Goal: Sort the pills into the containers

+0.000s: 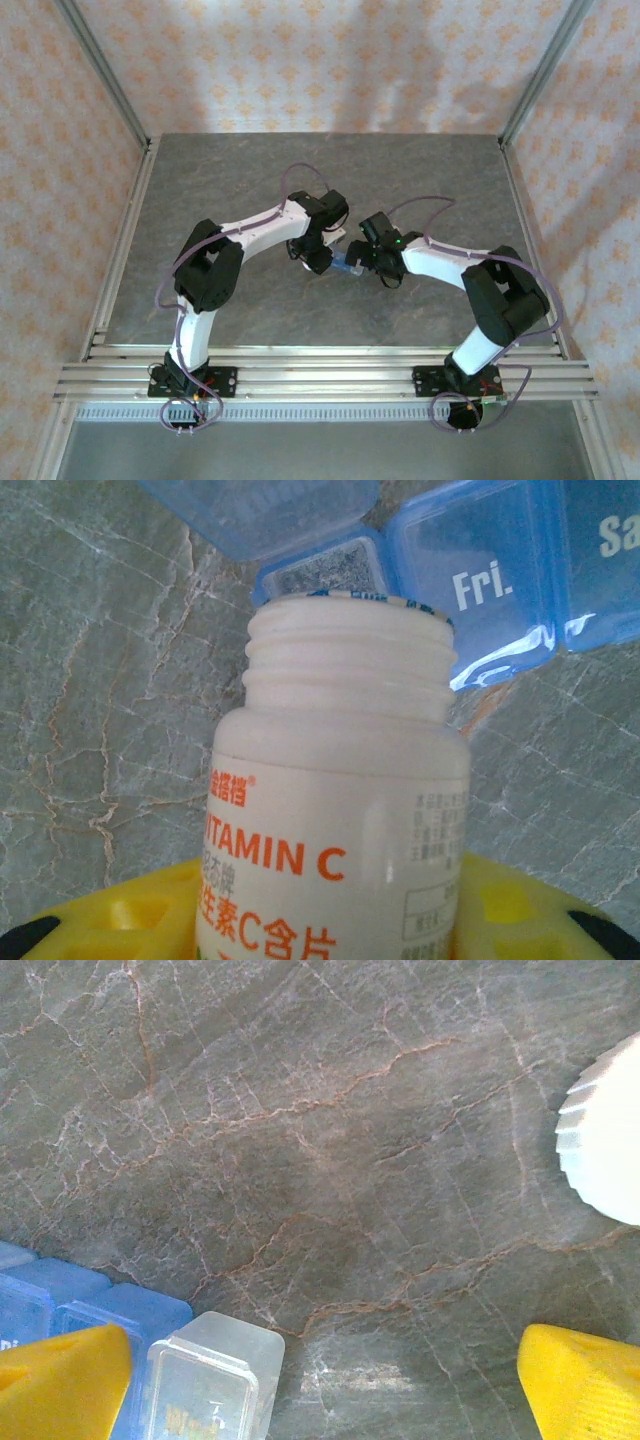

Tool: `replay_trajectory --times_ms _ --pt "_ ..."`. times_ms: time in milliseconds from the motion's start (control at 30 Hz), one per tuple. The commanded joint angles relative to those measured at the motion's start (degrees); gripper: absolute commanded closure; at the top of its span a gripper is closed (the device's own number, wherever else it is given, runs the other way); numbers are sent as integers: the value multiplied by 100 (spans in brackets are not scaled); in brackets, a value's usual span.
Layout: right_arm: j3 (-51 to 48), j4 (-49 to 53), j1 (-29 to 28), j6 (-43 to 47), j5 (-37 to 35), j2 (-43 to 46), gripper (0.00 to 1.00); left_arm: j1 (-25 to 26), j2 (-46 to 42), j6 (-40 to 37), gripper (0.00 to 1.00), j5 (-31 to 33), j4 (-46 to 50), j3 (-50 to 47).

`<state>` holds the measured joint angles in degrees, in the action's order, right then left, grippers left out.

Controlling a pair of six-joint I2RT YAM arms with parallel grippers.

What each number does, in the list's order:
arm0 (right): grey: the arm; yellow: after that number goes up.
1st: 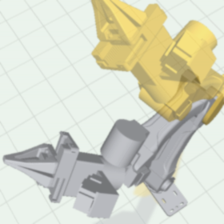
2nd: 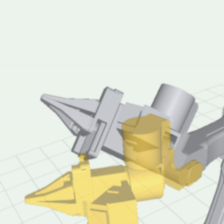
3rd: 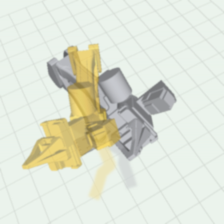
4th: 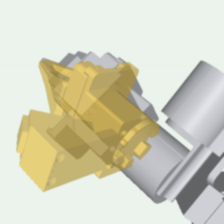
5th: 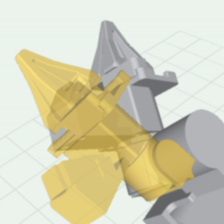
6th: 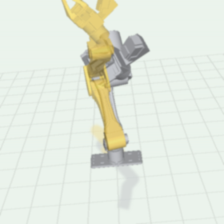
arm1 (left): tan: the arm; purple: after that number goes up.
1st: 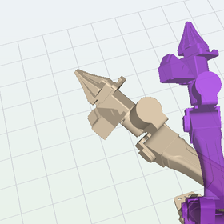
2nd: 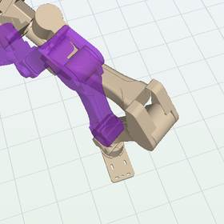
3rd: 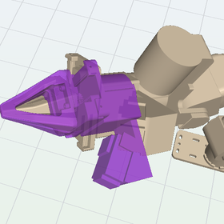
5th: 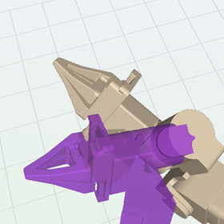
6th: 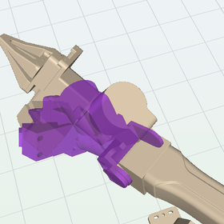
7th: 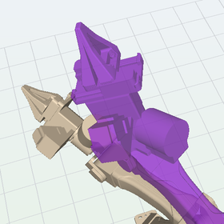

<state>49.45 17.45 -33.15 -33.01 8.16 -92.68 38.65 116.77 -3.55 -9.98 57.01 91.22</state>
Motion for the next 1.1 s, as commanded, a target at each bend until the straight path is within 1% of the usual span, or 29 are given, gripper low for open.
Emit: replay_trajectory --times_ms 0,567,1067 --pt "-187 103 45 -76 -87 -143 1 8 175 -102 100 310 374 96" --pt "-177 110 42 -74 -84 -153 2 11 224 -196 100 473 585 264" --pt "-142 127 38 -74 -85 -175 2 19 376 -264 100 487 786 439"
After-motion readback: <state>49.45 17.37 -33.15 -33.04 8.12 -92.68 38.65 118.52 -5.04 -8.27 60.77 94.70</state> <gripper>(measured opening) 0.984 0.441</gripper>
